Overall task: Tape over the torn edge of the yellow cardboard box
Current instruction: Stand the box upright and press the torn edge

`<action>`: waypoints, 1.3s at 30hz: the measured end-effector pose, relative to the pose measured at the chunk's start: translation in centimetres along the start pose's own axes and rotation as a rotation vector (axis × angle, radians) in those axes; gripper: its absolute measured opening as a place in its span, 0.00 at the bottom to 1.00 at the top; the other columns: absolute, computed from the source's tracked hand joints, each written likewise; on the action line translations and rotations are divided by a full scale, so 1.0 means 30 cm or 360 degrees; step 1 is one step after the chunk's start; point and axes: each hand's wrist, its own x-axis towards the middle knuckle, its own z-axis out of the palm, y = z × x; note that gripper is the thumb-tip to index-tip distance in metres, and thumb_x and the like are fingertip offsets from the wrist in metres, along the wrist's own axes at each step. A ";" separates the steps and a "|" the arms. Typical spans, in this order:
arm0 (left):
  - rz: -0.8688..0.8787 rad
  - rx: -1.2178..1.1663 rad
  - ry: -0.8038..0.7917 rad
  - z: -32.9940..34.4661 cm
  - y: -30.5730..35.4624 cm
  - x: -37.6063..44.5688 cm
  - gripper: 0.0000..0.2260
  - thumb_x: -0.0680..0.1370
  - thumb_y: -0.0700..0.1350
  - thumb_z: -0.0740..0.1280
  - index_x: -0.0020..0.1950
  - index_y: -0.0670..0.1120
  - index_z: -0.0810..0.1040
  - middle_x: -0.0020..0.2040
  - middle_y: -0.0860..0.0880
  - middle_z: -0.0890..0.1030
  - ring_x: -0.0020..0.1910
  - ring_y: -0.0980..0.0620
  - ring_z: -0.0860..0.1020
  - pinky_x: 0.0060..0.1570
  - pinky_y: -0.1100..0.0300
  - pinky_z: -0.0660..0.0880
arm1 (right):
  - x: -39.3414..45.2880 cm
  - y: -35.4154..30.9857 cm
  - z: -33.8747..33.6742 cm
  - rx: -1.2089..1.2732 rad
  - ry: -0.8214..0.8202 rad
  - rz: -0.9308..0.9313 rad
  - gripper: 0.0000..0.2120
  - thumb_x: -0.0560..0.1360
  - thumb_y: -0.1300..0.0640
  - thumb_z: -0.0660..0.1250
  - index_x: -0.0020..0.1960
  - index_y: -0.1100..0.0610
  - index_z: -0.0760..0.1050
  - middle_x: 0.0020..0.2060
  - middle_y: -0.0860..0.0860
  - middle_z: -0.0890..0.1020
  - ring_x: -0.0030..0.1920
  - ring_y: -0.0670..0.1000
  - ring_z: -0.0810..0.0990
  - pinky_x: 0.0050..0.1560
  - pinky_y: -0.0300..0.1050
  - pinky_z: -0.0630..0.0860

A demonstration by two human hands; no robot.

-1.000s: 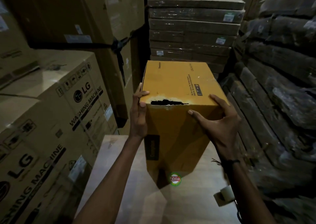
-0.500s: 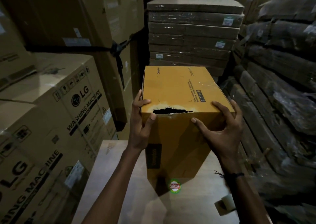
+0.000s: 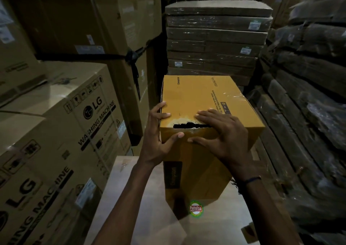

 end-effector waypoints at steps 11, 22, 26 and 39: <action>-0.0015 0.0068 0.0021 -0.003 0.018 0.006 0.29 0.74 0.55 0.73 0.68 0.44 0.68 0.77 0.49 0.68 0.77 0.53 0.67 0.64 0.60 0.76 | -0.015 0.006 0.011 -0.0002 0.0114 -0.0067 0.29 0.70 0.33 0.76 0.66 0.47 0.83 0.65 0.44 0.84 0.70 0.47 0.80 0.65 0.49 0.75; -0.0030 0.0251 0.0020 -0.005 0.062 -0.037 0.31 0.75 0.53 0.76 0.73 0.45 0.69 0.80 0.51 0.66 0.79 0.51 0.66 0.68 0.42 0.77 | -0.068 -0.073 0.040 -0.0148 0.0017 -0.0053 0.30 0.77 0.35 0.69 0.75 0.46 0.74 0.75 0.46 0.76 0.78 0.51 0.71 0.73 0.59 0.64; -0.0056 0.0181 -0.0059 -0.002 0.048 -0.056 0.29 0.77 0.43 0.75 0.75 0.45 0.67 0.83 0.52 0.60 0.82 0.49 0.63 0.71 0.40 0.73 | -0.101 -0.216 0.087 -0.0158 -0.0127 -0.0154 0.33 0.75 0.47 0.71 0.78 0.45 0.68 0.79 0.49 0.71 0.82 0.55 0.64 0.78 0.71 0.59; -0.0092 0.0192 -0.0072 -0.024 0.049 -0.052 0.30 0.76 0.47 0.76 0.74 0.46 0.68 0.83 0.55 0.61 0.81 0.53 0.63 0.71 0.45 0.75 | -0.141 -0.274 0.123 -0.0396 -0.0115 0.0164 0.44 0.73 0.52 0.73 0.84 0.43 0.56 0.85 0.48 0.58 0.86 0.54 0.50 0.80 0.74 0.45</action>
